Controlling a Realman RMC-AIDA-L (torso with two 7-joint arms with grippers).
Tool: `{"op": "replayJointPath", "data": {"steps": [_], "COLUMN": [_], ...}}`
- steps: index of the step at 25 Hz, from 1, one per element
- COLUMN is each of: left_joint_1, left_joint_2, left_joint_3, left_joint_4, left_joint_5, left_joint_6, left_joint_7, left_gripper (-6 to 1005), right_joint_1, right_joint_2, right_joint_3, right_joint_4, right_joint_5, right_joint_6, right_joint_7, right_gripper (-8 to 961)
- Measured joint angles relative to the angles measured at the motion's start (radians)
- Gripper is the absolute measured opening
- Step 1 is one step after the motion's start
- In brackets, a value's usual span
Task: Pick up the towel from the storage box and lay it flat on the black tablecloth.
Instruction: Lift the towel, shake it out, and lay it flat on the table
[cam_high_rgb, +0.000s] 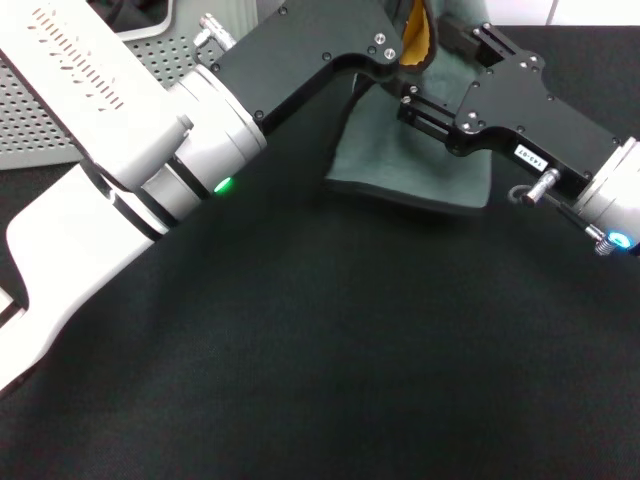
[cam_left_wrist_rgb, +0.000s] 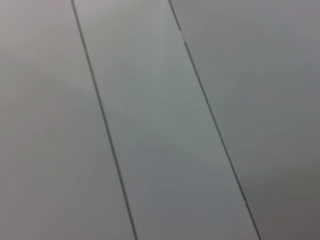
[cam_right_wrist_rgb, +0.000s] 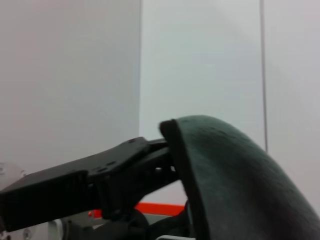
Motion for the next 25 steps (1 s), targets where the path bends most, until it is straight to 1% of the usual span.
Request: {"op": "replayJointPath", "data": {"steps": [7,10,16,18,21,25], "left_joint_1": [-0.001,0.000,0.002,0.001,-0.002,-0.005], "left_joint_2": [0.000,0.002,0.000,-0.001,-0.002,-0.002], "left_joint_3": [-0.007,-0.011,-0.011,-0.008,-0.008,-0.012], "left_joint_4": [0.017,0.018,0.020,0.015,0.010,0.009], "left_joint_5": [-0.024,-0.037,-0.038,-0.038,-0.039,-0.046], "left_joint_6": [-0.013,-0.014,-0.024,-0.027,-0.037,-0.057], "left_joint_7": [0.002,0.004,0.005,0.005,0.005,0.006], "left_gripper": [21,20,21,21,20,20], "right_joint_1": [-0.012,-0.031,-0.032,-0.028,-0.010,-0.013], "right_joint_2": [0.000,0.000,0.000,0.000,0.000,0.000], "right_joint_3": [0.011,0.038,0.071,0.069,0.040,0.007], "right_joint_4": [0.003,0.004,0.008,0.009,0.012,0.001], "right_joint_5": [0.001,0.001,0.001,0.001,0.001,0.001], "right_joint_6": [-0.022,-0.020,-0.022,-0.022,-0.003,0.035], "right_joint_7": [0.055,0.083,0.108,0.108,0.109,0.109], "right_gripper": [782,777,778,778,778,777]}}
